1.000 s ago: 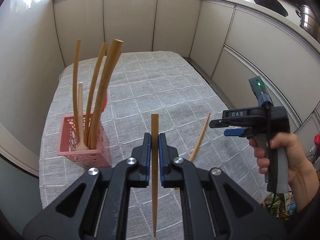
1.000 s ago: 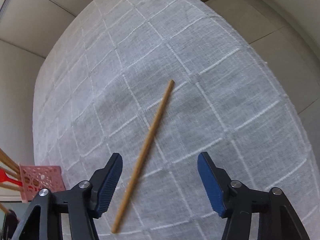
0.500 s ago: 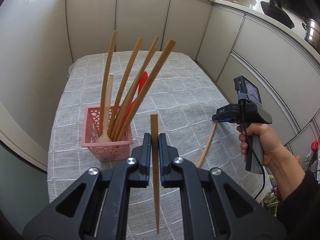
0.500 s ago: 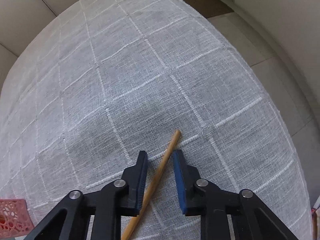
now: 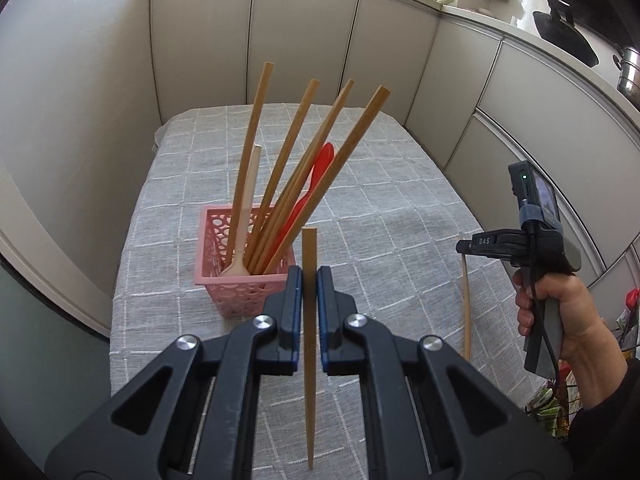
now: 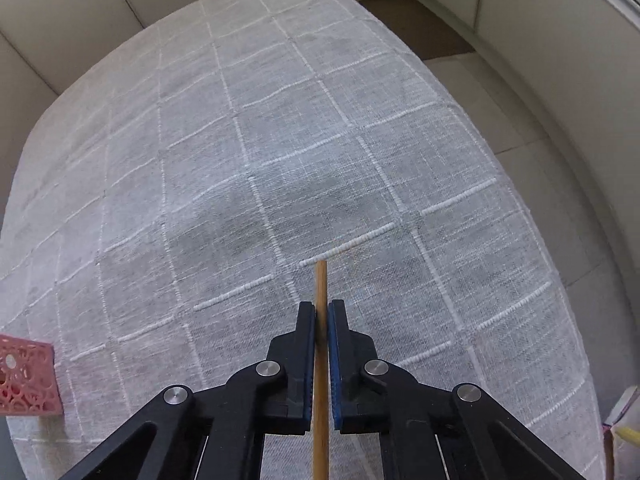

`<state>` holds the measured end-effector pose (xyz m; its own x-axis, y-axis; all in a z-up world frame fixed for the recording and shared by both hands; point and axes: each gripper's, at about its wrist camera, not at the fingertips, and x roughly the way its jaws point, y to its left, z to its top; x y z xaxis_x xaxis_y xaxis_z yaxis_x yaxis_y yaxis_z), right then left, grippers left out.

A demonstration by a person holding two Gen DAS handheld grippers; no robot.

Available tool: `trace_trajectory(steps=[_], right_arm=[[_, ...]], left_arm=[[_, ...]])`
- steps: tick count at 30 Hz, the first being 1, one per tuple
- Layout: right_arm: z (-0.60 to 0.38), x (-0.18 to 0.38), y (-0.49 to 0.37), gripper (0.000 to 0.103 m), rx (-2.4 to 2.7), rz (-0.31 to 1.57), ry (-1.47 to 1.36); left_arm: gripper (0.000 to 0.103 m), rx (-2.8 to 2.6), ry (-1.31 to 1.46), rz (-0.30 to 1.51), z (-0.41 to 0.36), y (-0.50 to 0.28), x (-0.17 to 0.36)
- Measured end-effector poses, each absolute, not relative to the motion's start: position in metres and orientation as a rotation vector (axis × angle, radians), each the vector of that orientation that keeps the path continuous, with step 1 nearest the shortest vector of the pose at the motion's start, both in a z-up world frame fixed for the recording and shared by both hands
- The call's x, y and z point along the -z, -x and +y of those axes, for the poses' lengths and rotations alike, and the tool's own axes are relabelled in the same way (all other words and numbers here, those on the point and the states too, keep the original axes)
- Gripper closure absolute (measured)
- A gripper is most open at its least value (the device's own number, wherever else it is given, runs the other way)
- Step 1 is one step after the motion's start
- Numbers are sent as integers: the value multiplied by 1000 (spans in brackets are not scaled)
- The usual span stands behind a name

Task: Organize utensils
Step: 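Lower both held chopsticks into the pink basket and open both tools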

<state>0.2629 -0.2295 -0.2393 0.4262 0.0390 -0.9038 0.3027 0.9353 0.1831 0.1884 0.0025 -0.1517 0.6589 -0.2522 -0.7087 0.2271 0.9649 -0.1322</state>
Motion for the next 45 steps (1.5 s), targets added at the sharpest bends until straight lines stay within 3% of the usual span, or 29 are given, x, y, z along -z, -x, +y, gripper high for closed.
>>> trace_trajectory(steps=[16, 29, 45], right_arm=[[-196, 142, -182, 98, 20, 872, -342], [-130, 68, -157, 98, -171, 637, -293], [-92, 29, -148, 98, -301, 505, -337]], left_arm=[[95, 216, 59, 722, 37, -171, 126], [95, 130, 172, 522, 78, -156, 71], [95, 77, 168, 382, 72, -174, 51]])
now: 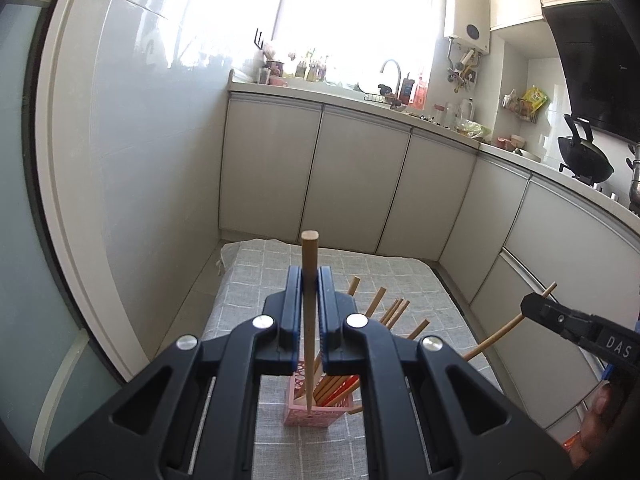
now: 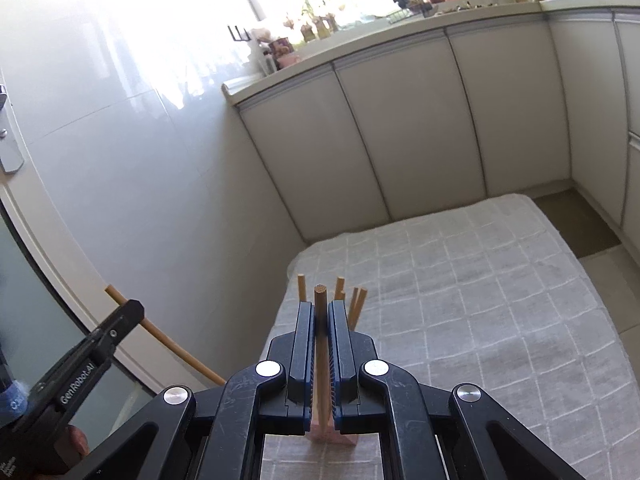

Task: Organize utensils
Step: 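Lower both held chopsticks into the pink basket and open both tools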

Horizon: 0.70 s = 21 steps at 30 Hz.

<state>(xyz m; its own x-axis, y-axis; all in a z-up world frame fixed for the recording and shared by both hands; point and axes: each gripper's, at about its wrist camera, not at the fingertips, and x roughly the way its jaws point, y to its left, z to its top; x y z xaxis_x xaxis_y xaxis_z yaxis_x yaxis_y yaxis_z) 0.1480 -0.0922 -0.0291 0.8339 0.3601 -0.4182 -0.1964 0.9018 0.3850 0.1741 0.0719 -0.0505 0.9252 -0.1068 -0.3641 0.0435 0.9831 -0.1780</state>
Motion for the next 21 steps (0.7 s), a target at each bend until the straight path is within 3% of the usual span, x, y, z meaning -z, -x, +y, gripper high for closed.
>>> trace_trajectory(steps=[21], right_arm=[[-56, 51, -192, 98, -316, 531, -272]], left_arm=[[95, 77, 142, 351, 60, -196, 47]])
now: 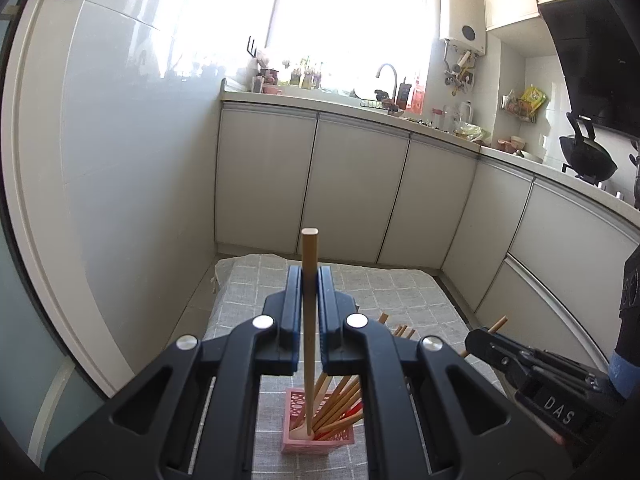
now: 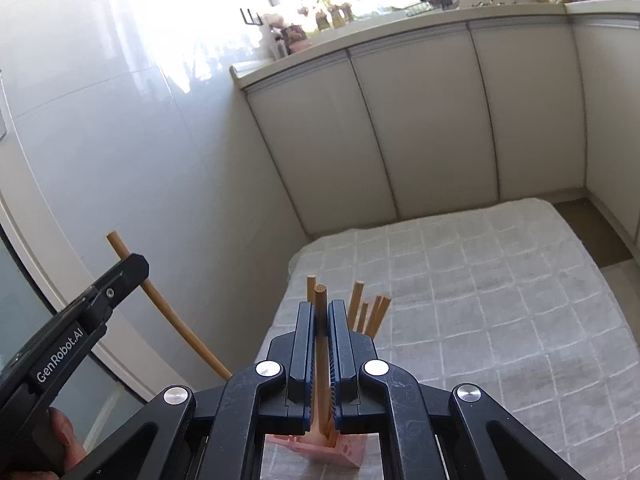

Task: Organize utensils
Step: 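Lower both held chopsticks into the pink basket and open both tools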

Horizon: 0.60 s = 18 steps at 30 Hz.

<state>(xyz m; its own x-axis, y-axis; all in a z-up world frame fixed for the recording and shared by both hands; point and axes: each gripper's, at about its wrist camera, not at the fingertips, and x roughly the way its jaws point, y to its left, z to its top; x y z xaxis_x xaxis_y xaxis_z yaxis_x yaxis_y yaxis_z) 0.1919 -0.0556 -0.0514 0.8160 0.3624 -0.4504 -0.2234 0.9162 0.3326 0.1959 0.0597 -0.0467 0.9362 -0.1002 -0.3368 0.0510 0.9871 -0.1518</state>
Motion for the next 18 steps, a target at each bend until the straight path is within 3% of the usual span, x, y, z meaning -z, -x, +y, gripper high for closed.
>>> trace_trajectory(steps=[13, 18], right_arm=[[-61, 65, -204, 91, -375, 574, -347], [-72, 56, -197, 72, -391, 545, -386]], left_arm=[[95, 145, -87, 401, 24, -229, 73], [93, 177, -54, 434, 31, -232, 75]])
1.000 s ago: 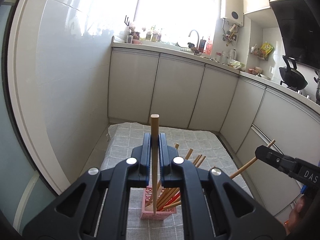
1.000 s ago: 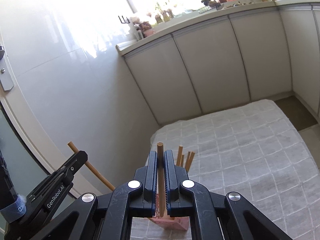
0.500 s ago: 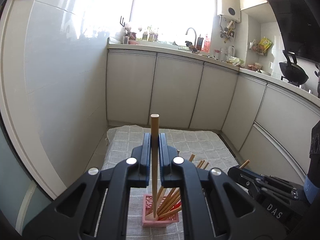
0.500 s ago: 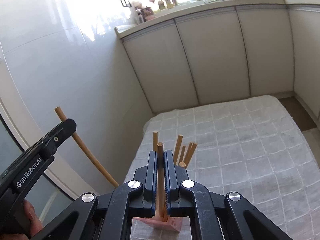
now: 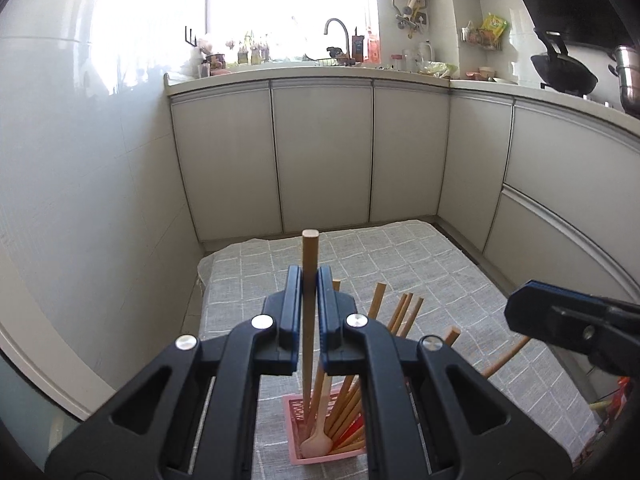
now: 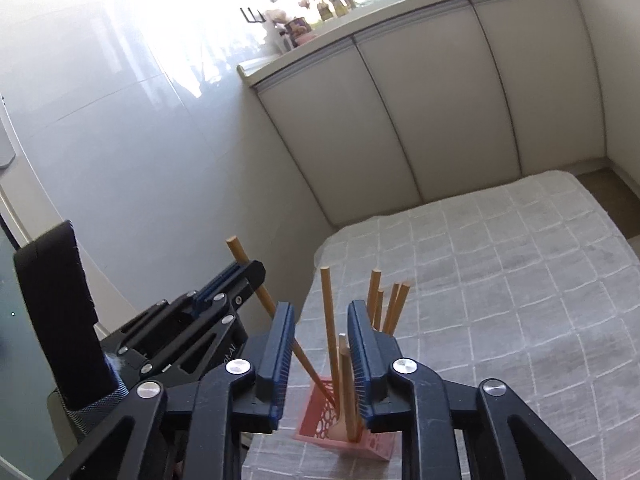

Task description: Organize utensils

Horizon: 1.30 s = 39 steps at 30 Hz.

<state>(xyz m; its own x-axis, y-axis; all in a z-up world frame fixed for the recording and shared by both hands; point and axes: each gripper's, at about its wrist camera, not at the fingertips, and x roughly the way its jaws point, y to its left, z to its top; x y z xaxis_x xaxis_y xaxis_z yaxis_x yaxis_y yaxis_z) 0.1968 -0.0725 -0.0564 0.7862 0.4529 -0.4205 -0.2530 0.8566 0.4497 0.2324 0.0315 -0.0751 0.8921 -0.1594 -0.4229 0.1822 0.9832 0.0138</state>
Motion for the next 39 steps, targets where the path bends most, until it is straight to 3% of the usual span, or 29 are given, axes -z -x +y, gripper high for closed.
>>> trace_trajectory(steps=[3, 6, 16, 19, 22, 25, 28, 39], right_arm=[[-82, 51, -191, 64, -385, 527, -409], [-94, 47, -186, 57, -374, 515, -443], [-136, 43, -155, 41, -253, 557, -471], [-143, 43, -135, 31, -207, 582, -444], [-150, 41, -111, 18, -121, 623, -389], [-153, 35, -85, 6, -50, 652, -321], [-155, 25, -55, 1, 7, 655, -270], [-156, -2, 24, 1, 111, 585, -162]], left_arm=[[75, 198, 28, 451, 44, -231, 70], [71, 207, 65, 467, 50, -223, 67], [25, 136, 107, 580, 65, -176, 66], [11, 107, 122, 645, 65, -157, 68], [4, 49, 108, 696, 61, -136, 67], [2, 22, 93, 721, 53, -106, 60], [1, 17, 45, 674, 37, -62, 44], [1, 6, 23, 610, 18, 10, 34]])
